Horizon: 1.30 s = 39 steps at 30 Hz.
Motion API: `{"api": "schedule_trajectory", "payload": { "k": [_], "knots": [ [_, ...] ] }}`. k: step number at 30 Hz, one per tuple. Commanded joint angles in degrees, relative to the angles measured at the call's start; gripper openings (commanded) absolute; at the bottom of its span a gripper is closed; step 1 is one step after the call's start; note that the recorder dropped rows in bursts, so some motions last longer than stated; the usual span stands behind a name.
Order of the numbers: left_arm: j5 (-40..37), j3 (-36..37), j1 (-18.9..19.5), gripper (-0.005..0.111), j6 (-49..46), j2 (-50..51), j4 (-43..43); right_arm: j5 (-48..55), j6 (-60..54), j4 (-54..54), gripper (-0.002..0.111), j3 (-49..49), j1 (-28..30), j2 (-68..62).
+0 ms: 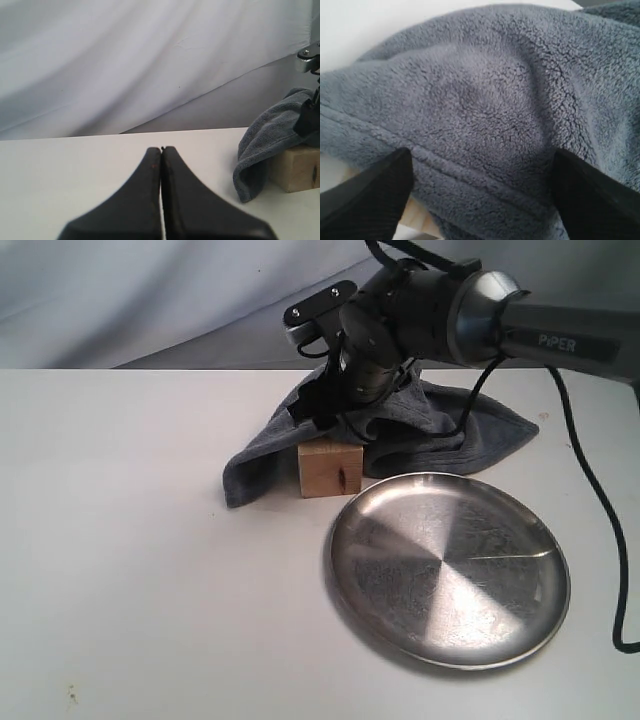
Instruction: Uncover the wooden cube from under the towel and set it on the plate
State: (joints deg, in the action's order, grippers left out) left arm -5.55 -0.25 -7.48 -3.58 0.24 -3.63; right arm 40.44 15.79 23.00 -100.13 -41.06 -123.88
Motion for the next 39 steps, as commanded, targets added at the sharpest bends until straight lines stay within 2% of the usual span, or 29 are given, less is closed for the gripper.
{"api": "schedule_trajectory", "payload": {
  "k": [1, 3, 5, 12, 15, 19, 22, 27, 35, 39],
  "knots": [
    [0.6, 0.3, 0.1, 0.0, 0.1, -0.2, -0.1, 2.7, -0.4, 1.3, 0.071, -0.2, 0.2, -1.0],
    [0.6, 0.3, 0.1, 0.0, 0.1, -0.2, -0.1, 2.7, -0.4, 1.4, 0.069, -0.2, 0.2, -1.2],
    [0.6, 0.3, 0.1, 0.0, 0.1, -0.2, -0.1, 2.8, -0.3, 2.1, 0.061, -0.2, 0.2, -1.2],
    [0.6, 0.3, 0.1, 0.0, 0.1, -0.2, -0.1, 2.4, 4.6, 9.4, 0.014, -0.2, 0.2, -1.2],
    [0.6, 0.3, 0.1, 0.0, 0.1, -0.2, -0.1, 1.8, 8.3, 15.0, 0.0, -0.2, 0.2, -1.2],
    [0.6, 0.3, 0.1, 0.0, 0.1, -0.2, -0.1, -1.0, 17.2, 21.2, 0.0, -0.2, 0.6, -1.2],
    [0.6, 0.3, 0.1, 0.0, 0.1, -0.2, -0.1, -6.2, 19.8, 22.3, 0.0, -0.2, 1.3, -1.2],
    [0.6, 0.3, 0.1, 0.0, 0.1, -0.2, -0.1, -12.8, 22.2, 22.9, 0.0, -0.2, 2.7, -1.3],
    [0.6, 0.3, 0.1, 0.0, 0.1, -0.2, -0.1, -13.6, 22.2, 23.9, 0.0, -0.2, 5.8, -5.1],
    [0.6, 0.3, 0.1, 0.0, 0.1, -0.2, -0.1, -18.0, 22.2, 24.1, 0.0, -0.2, 6.3, -5.3]
  ]
}}
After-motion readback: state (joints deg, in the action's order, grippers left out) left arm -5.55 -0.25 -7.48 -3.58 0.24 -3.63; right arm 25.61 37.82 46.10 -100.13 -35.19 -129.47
